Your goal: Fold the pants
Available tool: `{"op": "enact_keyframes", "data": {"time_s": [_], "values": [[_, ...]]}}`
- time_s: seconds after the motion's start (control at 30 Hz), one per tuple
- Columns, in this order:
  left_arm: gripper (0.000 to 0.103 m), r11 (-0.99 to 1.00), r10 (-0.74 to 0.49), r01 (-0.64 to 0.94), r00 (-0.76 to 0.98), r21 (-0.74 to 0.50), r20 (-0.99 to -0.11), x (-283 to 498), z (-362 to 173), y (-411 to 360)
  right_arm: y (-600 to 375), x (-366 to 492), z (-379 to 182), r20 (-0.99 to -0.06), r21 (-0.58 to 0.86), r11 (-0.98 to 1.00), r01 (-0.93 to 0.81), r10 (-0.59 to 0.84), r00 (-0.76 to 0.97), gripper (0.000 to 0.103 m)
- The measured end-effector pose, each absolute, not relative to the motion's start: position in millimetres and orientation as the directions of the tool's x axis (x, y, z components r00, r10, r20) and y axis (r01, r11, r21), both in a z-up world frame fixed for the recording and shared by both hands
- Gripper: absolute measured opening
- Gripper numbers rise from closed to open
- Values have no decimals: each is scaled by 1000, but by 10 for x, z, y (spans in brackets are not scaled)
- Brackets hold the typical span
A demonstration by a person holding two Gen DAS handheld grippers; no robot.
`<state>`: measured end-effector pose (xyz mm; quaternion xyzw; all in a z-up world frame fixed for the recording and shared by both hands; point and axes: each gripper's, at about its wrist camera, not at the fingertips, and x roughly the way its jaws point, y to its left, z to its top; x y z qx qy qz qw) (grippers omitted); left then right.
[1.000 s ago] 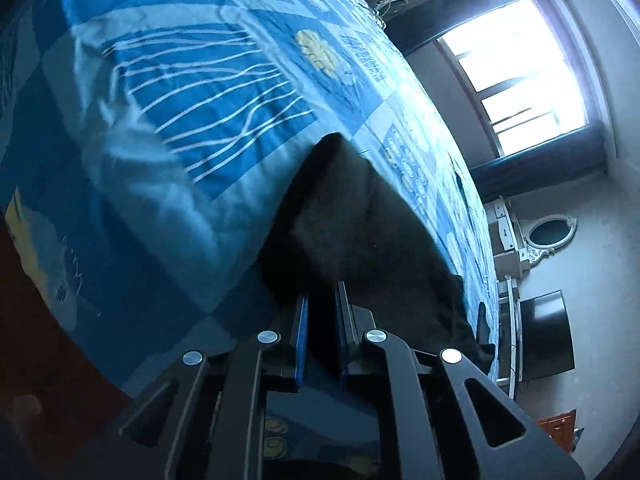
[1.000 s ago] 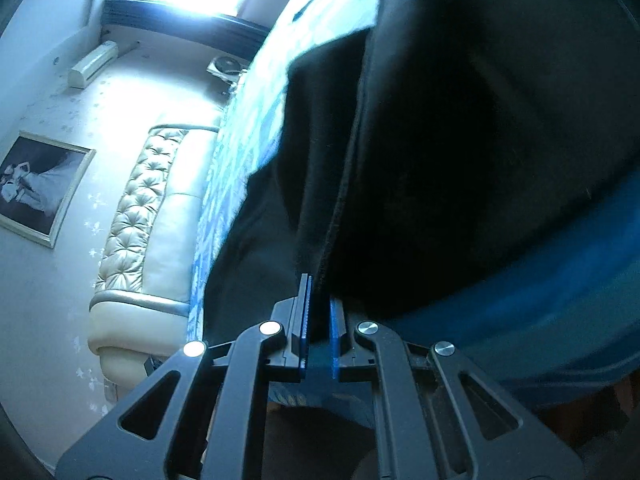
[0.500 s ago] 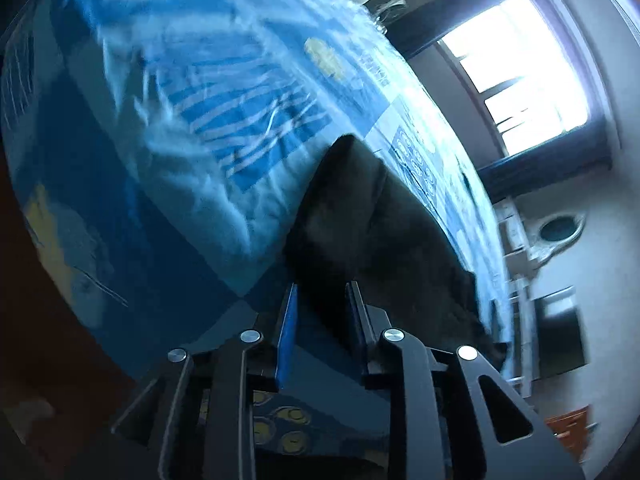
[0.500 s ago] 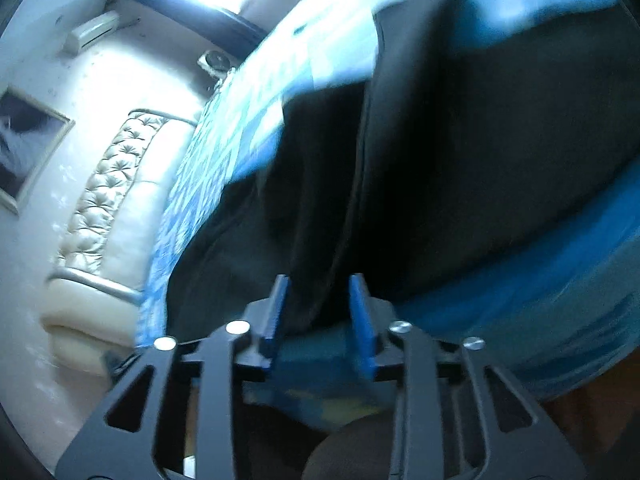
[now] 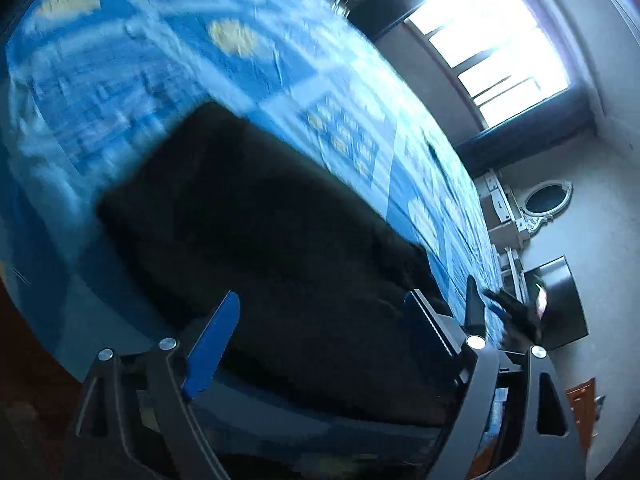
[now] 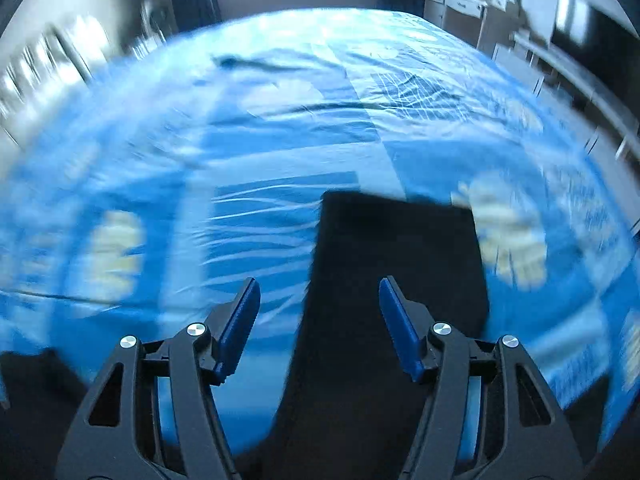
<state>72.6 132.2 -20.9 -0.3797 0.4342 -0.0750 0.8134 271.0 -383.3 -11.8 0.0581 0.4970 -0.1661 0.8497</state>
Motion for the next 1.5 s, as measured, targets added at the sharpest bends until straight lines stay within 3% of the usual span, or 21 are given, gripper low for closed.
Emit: {"op": "enact_keyframes", "data": {"time_s": [0.2,0.27,0.3,0.33,0.53,0.67,0.8,1.07,1.3,1.5], "values": [[85,707,-471,-234,548,-667,-691,808,-403,1089,-4005,3113,-546,-909,-139,932,336,-255,330,61],[86,726,-460,-226,544,-650,-702,822,-395,1051,-4084,3089,-514,-912,-121,931,345,-242,332,38],[86,732,-454,-226,543,-643,-707,822,-389,1041,-4123,3069,-500,-913,-111,933,343,-232,335,16],[86,735,-449,-228,543,-639,-710,820,-386,1029,-4161,3033,-475,-915,-93,936,339,-214,341,7],[86,746,-429,-236,545,-623,-720,839,-290,966,-4493,2338,101,-844,160,929,333,-45,534,6],[86,747,-446,-213,542,-630,-712,834,-194,786,-4810,1477,630,-727,268,915,302,-13,686,6],[86,754,-481,-156,530,-638,-698,772,-86,496,-5181,591,806,-653,353,878,323,-16,758,6],[86,743,-588,-6,471,-669,-657,638,5,-382,-5879,-710,323,-634,543,703,458,-13,773,6],[86,696,-673,45,391,-717,-628,492,-111,-1038,-6050,-1159,-376,-647,650,557,517,49,761,6],[86,690,-697,83,345,-719,-629,432,-152,-1392,-6068,-1433,-640,-577,758,421,498,78,813,6]]}}
